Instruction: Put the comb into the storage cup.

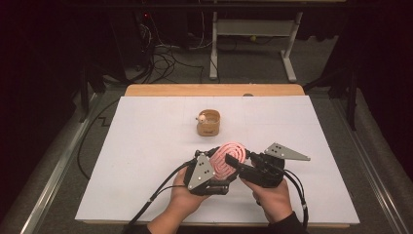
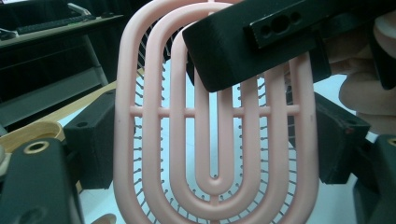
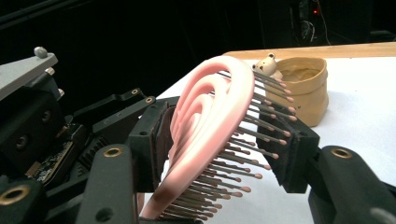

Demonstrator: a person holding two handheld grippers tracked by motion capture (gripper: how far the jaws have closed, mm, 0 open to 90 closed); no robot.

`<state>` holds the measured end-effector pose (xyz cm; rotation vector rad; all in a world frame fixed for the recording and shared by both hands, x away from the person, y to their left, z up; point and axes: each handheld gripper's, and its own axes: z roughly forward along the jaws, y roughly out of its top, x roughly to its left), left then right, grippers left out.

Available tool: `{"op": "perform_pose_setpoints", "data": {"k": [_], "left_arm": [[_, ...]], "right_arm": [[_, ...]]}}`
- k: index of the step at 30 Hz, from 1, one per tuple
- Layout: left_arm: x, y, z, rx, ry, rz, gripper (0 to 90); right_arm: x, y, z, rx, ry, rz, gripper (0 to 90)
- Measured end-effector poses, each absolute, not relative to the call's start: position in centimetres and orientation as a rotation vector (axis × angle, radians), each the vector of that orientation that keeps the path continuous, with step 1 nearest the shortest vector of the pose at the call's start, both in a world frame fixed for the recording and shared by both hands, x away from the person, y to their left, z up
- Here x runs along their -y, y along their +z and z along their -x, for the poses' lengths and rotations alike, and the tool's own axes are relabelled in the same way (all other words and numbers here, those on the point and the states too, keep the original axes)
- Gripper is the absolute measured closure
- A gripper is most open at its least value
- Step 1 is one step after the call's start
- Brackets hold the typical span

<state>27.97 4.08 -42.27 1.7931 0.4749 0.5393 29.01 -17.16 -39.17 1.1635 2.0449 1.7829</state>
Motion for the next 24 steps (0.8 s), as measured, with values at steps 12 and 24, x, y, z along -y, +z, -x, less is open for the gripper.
{"op": "perform_pose_setpoints", "data": {"k": [12,24], "left_arm": [[-3.90,-42.18,-27.80,-0.466,0.551,-1.795,18.0],[-3.92,-42.00,-27.72,-0.462,0.574,-1.801,18.0]], "right_arm": [[17.49,-39.13,-29.16,-2.052,1.837,-1.214,53.1],[17.44,-39.05,-29.15,-2.055,1.875,-1.233,56.7]]}}
